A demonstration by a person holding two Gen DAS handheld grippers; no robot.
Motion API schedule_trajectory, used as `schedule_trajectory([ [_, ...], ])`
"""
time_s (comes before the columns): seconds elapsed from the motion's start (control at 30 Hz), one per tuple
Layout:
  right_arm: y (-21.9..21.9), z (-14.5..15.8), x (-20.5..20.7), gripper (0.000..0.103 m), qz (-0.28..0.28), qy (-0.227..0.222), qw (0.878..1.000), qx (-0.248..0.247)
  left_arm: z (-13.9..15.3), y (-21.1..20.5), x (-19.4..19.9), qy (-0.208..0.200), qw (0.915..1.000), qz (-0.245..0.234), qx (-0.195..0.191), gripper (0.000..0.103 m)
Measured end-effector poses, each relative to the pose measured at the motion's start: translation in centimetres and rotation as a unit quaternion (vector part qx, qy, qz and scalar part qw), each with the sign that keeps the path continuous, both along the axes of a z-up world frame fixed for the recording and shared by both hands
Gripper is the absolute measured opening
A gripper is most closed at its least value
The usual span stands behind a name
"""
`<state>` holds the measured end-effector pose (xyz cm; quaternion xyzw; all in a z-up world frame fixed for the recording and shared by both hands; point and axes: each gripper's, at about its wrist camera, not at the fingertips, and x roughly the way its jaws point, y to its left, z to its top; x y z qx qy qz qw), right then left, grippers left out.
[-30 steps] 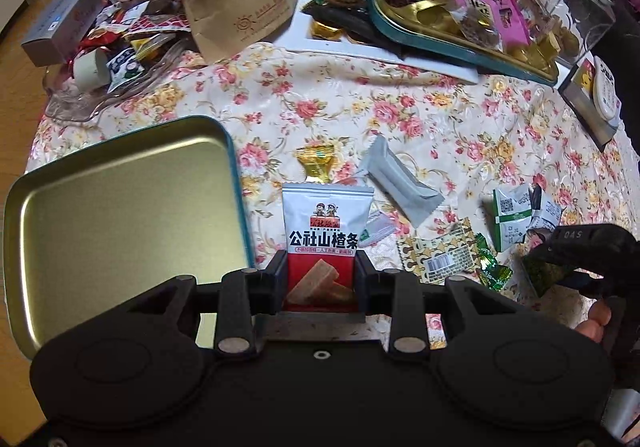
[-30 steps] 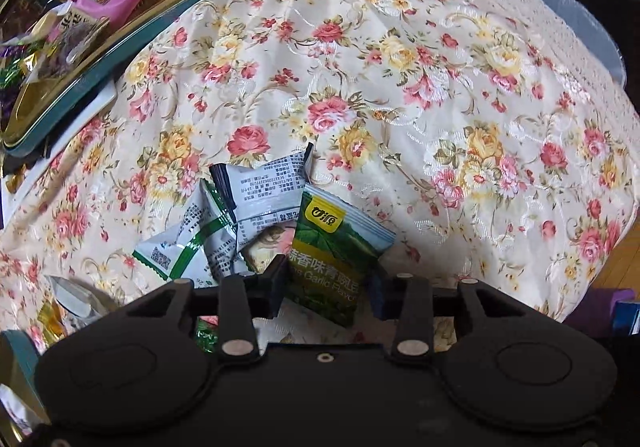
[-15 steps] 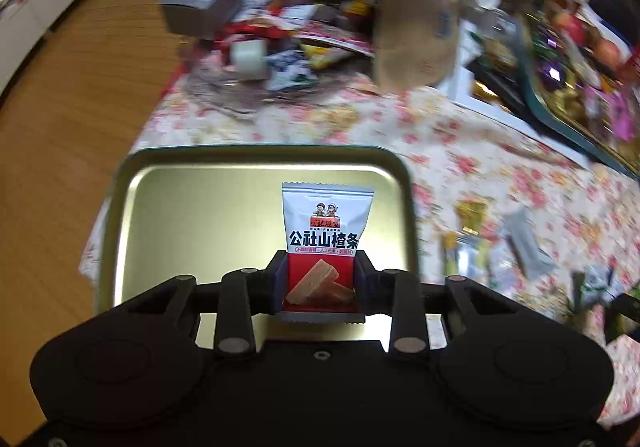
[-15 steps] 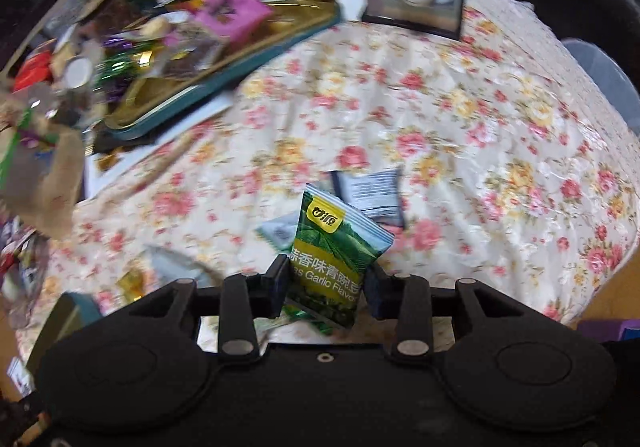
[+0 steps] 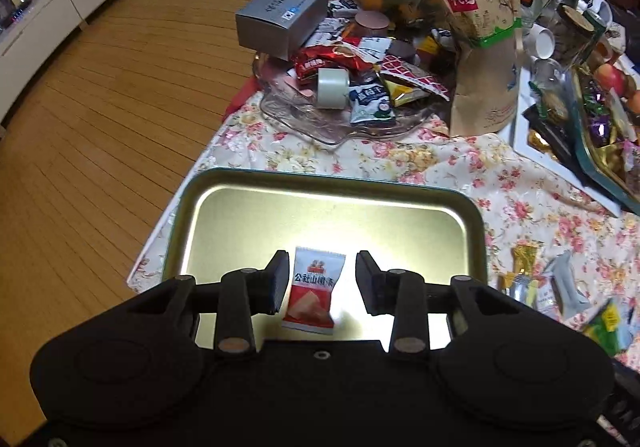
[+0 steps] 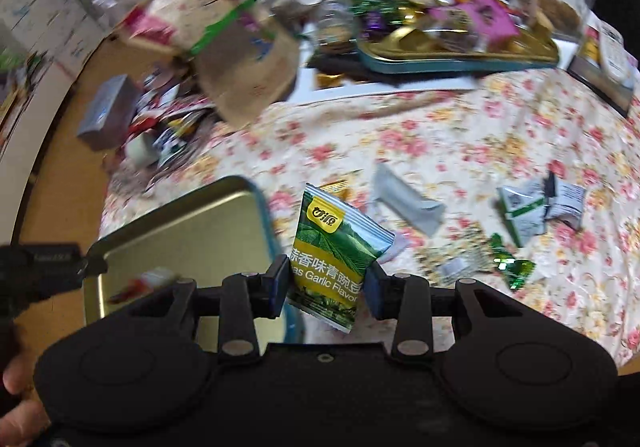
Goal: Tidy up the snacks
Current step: 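Carry both packets over the gold tray and open both tools to drop them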
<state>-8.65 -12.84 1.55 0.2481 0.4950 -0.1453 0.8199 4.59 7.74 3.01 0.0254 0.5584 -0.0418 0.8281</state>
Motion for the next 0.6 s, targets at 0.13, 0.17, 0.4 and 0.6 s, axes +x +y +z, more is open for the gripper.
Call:
schedule_trajectory([
  [0.13,2.5,0.0,0.4,0.041,0.031,0.002,1.0,0.003,-0.7,0.1,0.2,0.013,0.9997,0.015,0.01,0.047],
  [0.17,3.0,0.0,0.4,0.041,0.037,0.003,0.999,0.003,-0.9,0.1,0.2,0.017,0.9996,0.017,0.011,0.047],
  [0.4,5.7,-0.3,0.8,0.041,0.076,0.005,0.997,-0.006,-3.2,-0.1,0.5,0.084,0.9961,0.025,0.005,0.046],
  [0.6,7.2,-0.3,1.2,0.041,0.109,0.02,0.993,-0.034,-3.4,-0.3,0.3,0.095,0.995,0.029,0.0,0.046],
])
